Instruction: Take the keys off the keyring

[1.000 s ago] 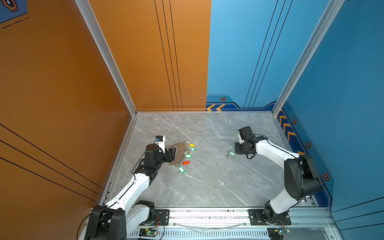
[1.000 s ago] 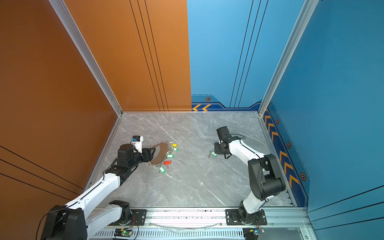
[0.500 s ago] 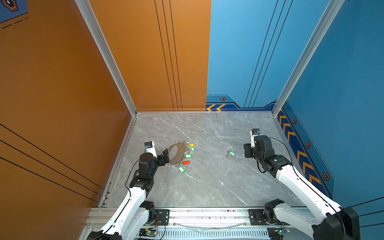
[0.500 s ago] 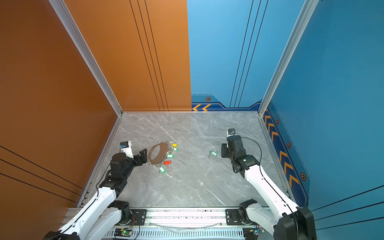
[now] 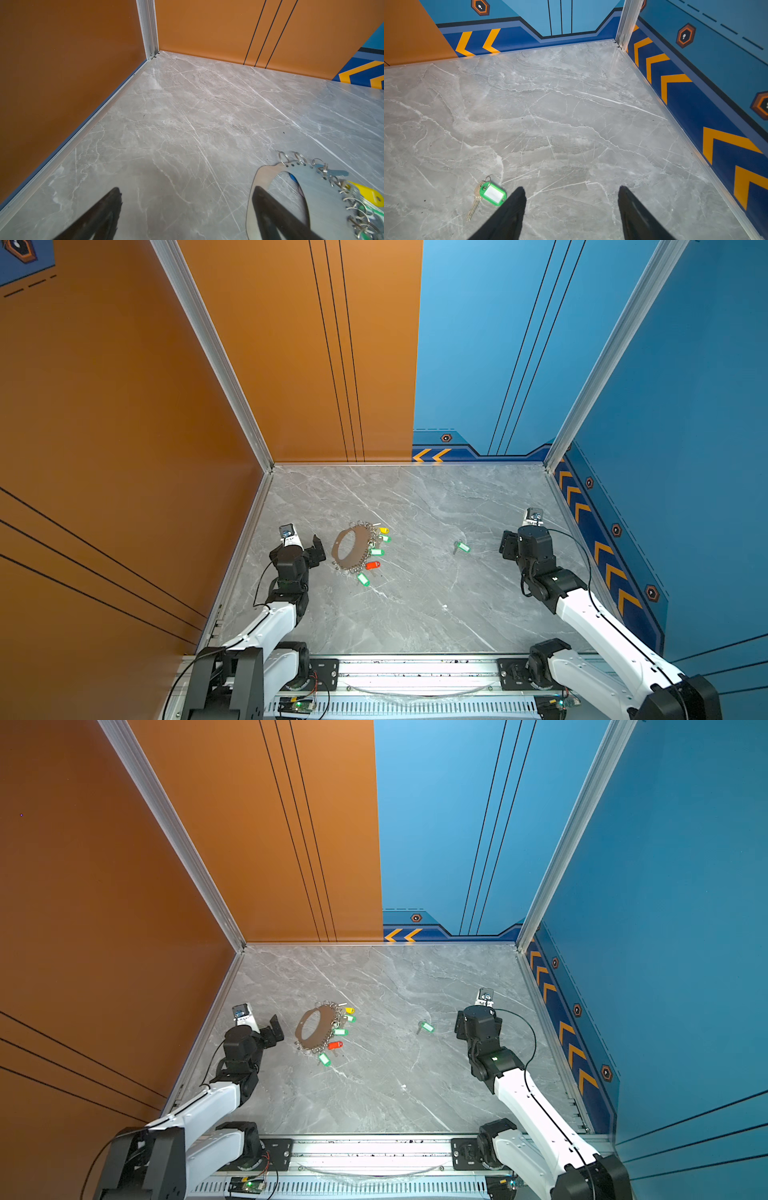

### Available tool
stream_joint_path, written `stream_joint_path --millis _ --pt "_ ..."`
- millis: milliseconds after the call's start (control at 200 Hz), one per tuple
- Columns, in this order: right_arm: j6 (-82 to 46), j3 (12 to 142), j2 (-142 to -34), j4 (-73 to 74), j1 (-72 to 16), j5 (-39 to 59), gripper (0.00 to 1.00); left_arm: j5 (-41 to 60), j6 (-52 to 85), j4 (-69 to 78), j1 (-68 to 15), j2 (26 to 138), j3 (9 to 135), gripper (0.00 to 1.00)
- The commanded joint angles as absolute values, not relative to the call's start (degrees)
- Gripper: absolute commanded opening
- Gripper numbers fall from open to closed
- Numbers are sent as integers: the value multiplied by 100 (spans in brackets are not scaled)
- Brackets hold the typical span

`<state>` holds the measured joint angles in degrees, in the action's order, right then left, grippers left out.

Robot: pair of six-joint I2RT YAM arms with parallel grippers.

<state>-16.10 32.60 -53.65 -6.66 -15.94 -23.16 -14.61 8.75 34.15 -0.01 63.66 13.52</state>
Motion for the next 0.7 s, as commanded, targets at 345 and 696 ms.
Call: stream_joint_path --millis 345,696 --pt "-1662 2999 -5420 -63 -1557 -2574 77 -1265 594 4535 123 7597 1793 98" --pt "-1352 2676 -5618 519 -1436 -2583 77 -554 458 5599 319 8351 1717 98"
